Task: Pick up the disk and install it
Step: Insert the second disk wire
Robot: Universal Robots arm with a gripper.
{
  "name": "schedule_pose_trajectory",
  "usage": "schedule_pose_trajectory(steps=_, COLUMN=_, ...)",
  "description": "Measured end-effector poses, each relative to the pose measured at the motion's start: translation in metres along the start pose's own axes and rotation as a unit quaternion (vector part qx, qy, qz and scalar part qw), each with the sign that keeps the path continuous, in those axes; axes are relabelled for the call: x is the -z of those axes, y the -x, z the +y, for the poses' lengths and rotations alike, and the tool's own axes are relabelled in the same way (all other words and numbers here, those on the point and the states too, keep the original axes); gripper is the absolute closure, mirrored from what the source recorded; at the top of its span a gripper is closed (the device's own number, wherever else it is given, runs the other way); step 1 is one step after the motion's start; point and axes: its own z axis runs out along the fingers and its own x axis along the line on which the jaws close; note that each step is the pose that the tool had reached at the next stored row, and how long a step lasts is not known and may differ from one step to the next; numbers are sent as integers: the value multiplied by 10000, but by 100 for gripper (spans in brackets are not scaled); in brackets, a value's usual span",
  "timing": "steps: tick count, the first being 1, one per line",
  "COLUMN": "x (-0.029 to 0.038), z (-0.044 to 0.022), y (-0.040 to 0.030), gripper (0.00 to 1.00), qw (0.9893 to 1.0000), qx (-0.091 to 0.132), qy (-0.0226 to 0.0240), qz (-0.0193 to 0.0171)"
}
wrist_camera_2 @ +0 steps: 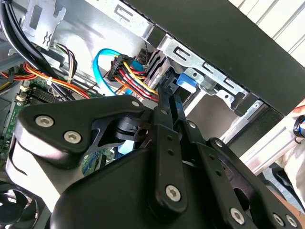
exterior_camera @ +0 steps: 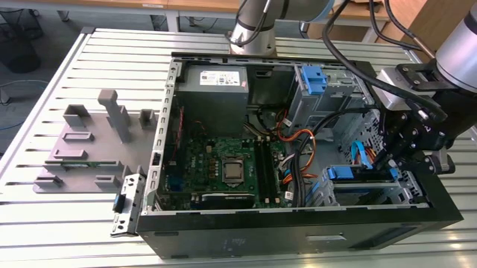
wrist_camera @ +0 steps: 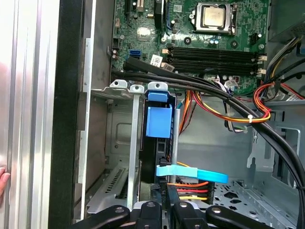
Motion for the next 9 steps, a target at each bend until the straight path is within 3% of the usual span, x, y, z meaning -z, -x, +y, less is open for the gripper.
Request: schedule_pose_trajectory(steps=9, x=-14, z=5, y=0, gripper=83, qw=10000, qx=0, qy=-25, qz=2)
